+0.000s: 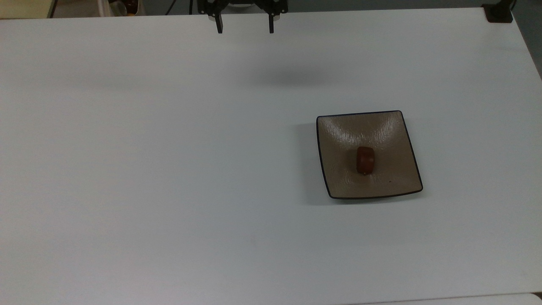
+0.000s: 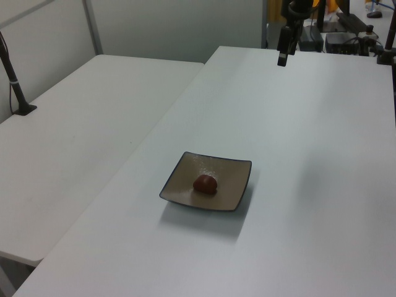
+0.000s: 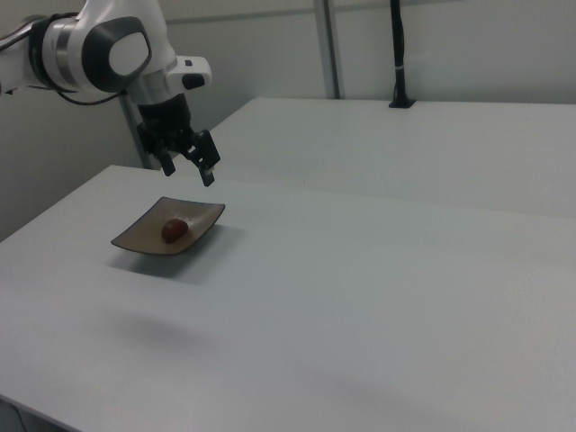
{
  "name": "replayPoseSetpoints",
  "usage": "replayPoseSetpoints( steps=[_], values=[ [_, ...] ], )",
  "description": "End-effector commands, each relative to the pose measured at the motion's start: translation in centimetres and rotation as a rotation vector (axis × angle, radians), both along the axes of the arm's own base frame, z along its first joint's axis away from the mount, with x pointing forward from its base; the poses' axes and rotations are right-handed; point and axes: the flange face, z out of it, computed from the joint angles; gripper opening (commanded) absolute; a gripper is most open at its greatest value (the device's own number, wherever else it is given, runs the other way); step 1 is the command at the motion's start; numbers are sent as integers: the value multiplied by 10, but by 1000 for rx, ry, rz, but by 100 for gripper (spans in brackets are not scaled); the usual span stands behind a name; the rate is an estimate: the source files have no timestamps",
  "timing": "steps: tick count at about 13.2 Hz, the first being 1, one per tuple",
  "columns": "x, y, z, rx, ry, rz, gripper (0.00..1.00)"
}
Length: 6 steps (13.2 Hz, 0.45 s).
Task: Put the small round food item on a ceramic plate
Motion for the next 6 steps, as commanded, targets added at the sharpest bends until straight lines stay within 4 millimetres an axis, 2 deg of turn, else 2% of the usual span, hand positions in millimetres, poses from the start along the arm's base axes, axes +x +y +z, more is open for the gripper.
replayPoseSetpoints(
  steps=[1,6],
  values=[
    [-5,-2,-1,-11,-17,17,100],
    [-5,-1,-3,-11,-14,17,100]
  ],
)
